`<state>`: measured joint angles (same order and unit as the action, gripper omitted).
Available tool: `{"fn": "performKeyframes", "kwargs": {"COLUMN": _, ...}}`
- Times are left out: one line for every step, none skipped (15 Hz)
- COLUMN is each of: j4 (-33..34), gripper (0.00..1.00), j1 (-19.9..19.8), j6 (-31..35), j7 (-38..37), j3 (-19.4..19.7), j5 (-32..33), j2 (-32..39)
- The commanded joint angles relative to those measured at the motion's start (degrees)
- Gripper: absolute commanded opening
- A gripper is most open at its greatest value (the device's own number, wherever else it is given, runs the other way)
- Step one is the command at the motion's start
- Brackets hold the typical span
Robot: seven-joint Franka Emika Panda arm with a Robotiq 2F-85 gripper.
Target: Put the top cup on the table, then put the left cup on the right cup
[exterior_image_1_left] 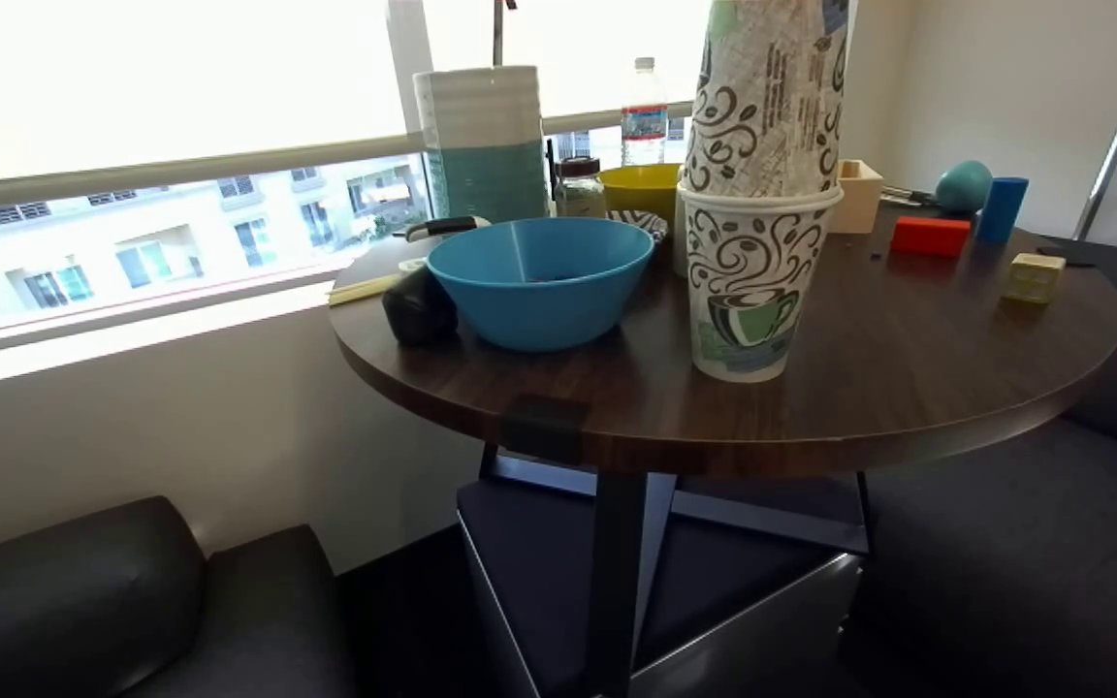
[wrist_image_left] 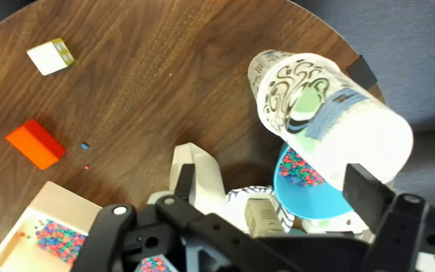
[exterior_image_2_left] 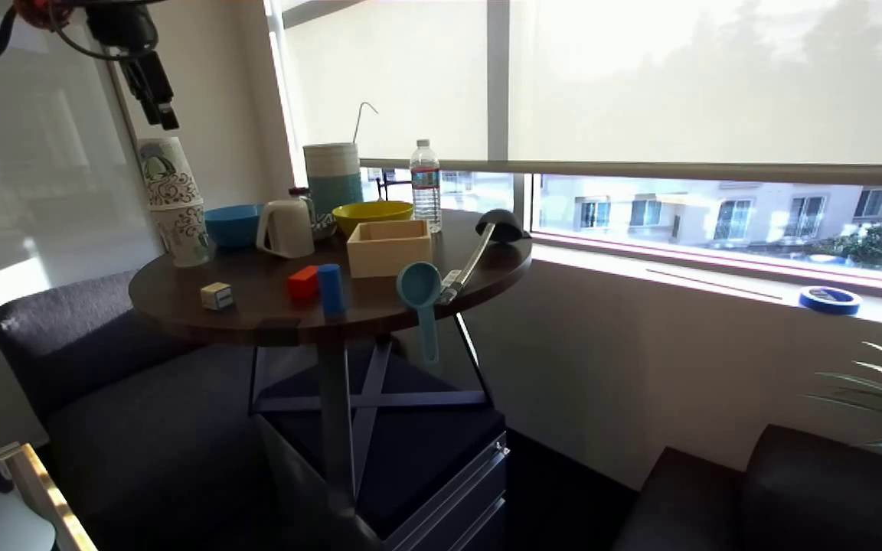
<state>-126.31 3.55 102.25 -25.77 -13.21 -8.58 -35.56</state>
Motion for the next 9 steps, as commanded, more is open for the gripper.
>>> {"fn": "performKeyframes", "kwargs": {"j4": 0.5, "gripper": 1.0, "j1": 1.7, "j6": 4.4, "j7": 0.3, "j3": -2.7, "j5": -0.7, "j2": 1.0}}
{"fn": "performKeyframes", "kwargs": {"j4": 0.7, "gripper": 1.0, "j1": 2.2, "j6": 5.3, "j7": 0.4, "j3": -3.3, "j5": -0.7, "j2": 1.2}}
{"fn": "performKeyframes", "kwargs": {"j4": 0.6, "gripper": 1.0, "j1": 2.6, "j6": 6.4, "j7": 0.6, "j3": -3.6, "j5": -0.7, "j2": 1.4}}
{"fn": "performKeyframes", "kwargs": {"j4": 0.9, "gripper": 1.0, "j1": 3.1, "j6": 7.0, "j7": 0.8, "j3": -3.7, "j5": -1.0, "j2": 1.7}}
{"fn": "performKeyframes", "kwargs": {"j4": 1.0, "gripper": 1.0, "j1": 3.5, "j6": 7.3, "j7": 1.0, "j3": -3.8, "j5": -1.2, "j2": 2.1}}
{"fn": "performKeyframes", "kwargs": {"j4": 1.1, "gripper": 1.0, "j1": 3.6, "j6": 6.5, "j7": 0.8, "j3": -4.2, "j5": -0.5, "j2": 2.8}}
{"fn": "performKeyframes", "kwargs": {"j4": 1.1, "gripper": 1.0, "j1": 3.7, "j6": 6.0, "j7": 0.7, "j3": -4.4, "j5": -0.3, "j2": 3.3}}
{"fn": "performKeyframes", "kwargs": {"j4": 1.3, "gripper": 1.0, "j1": 3.7, "j6": 5.5, "j7": 0.5, "j3": -4.6, "j5": 0.0, "j2": 4.1}}
{"fn": "performKeyframes", "kwargs": {"j4": 1.4, "gripper": 1.0, "j1": 3.8, "j6": 5.2, "j7": 0.5, "j3": -4.6, "j5": -0.1, "j2": 4.8}}
